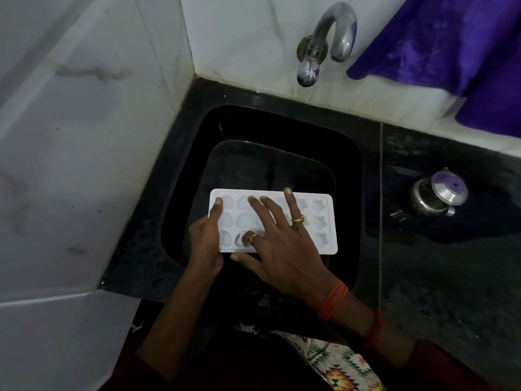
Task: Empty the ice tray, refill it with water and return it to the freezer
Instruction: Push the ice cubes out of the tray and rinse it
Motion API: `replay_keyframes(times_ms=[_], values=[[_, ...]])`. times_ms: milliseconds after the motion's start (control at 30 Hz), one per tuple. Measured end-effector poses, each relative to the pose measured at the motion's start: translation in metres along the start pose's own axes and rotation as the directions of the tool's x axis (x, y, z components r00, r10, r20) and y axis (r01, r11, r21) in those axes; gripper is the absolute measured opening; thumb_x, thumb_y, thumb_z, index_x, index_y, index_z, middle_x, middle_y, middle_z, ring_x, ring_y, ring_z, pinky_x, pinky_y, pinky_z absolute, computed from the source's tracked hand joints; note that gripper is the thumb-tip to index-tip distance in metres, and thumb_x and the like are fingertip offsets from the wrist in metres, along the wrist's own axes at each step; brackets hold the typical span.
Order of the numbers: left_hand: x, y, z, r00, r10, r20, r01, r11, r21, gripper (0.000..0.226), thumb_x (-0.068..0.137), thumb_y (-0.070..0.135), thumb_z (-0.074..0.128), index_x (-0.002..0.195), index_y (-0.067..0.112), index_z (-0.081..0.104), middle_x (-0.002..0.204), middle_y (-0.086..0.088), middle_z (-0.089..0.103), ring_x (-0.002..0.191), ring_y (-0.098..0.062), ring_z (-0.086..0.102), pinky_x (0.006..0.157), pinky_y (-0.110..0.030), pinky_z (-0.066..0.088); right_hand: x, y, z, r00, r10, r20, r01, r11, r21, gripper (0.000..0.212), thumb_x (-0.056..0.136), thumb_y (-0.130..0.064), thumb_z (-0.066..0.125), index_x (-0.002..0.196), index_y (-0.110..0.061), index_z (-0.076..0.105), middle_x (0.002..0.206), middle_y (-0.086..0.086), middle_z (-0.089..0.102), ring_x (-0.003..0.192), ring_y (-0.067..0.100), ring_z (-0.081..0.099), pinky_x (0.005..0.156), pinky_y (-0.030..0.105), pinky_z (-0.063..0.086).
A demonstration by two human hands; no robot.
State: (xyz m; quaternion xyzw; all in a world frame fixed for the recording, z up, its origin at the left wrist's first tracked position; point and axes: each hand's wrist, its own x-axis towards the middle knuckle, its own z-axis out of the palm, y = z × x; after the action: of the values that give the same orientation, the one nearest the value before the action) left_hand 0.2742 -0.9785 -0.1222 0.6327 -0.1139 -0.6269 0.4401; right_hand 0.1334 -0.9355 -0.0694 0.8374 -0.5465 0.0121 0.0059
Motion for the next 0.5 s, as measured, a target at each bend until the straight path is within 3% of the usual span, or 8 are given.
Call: replay_keyframes(times_ms=[167, 433, 500], values=[[0.0003, 0.0018, 0.0026, 1.000, 0.001, -0.010, -0.001, 1.000, 0.006, 0.036, 0.090, 0.044, 0.071, 0.084, 0.009, 0.073, 0.090, -0.014, 0.078, 0.086, -0.036, 0.076, 0.082, -0.052, 0.062, 0.0019, -0.0011, -0.0007, 0.999, 0.008, 0.037, -0.008, 1.000, -0.014, 0.058, 0.096, -0.070, 0.037, 0.102, -0.028, 0.076, 0.153, 0.016, 0.046, 0.142, 0.033, 0.042, 0.124, 0.058, 0.001], [0.0041, 0.0016, 0.0038, 1.000, 0.014, -0.016, -0.013, 0.999, 0.033, 0.034, 0.089, 0.047, 0.071, 0.082, 0.013, 0.073, 0.078, -0.005, 0.079, 0.065, -0.022, 0.076, 0.056, -0.035, 0.063, 0.0014, -0.0049, -0.0013, 0.996, 0.012, 0.085, -0.012, 1.000, 0.000, 0.065, 0.097, -0.071, 0.029, 0.110, -0.026, 0.074, 0.154, 0.015, 0.044, 0.145, 0.030, 0.038, 0.124, 0.058, 0.002], [0.0043, 0.0015, 0.0044, 1.000, 0.013, -0.020, -0.012, 0.999, 0.038, 0.035, 0.089, 0.047, 0.071, 0.081, 0.014, 0.073, 0.076, -0.004, 0.078, 0.064, -0.021, 0.076, 0.056, -0.035, 0.063, 0.0004, -0.0054, -0.0003, 0.997, 0.002, 0.076, -0.003, 1.000, 0.004, 0.067, 0.097, -0.072, 0.029, 0.111, -0.024, 0.073, 0.154, 0.016, 0.044, 0.144, 0.030, 0.038, 0.124, 0.058, 0.003]])
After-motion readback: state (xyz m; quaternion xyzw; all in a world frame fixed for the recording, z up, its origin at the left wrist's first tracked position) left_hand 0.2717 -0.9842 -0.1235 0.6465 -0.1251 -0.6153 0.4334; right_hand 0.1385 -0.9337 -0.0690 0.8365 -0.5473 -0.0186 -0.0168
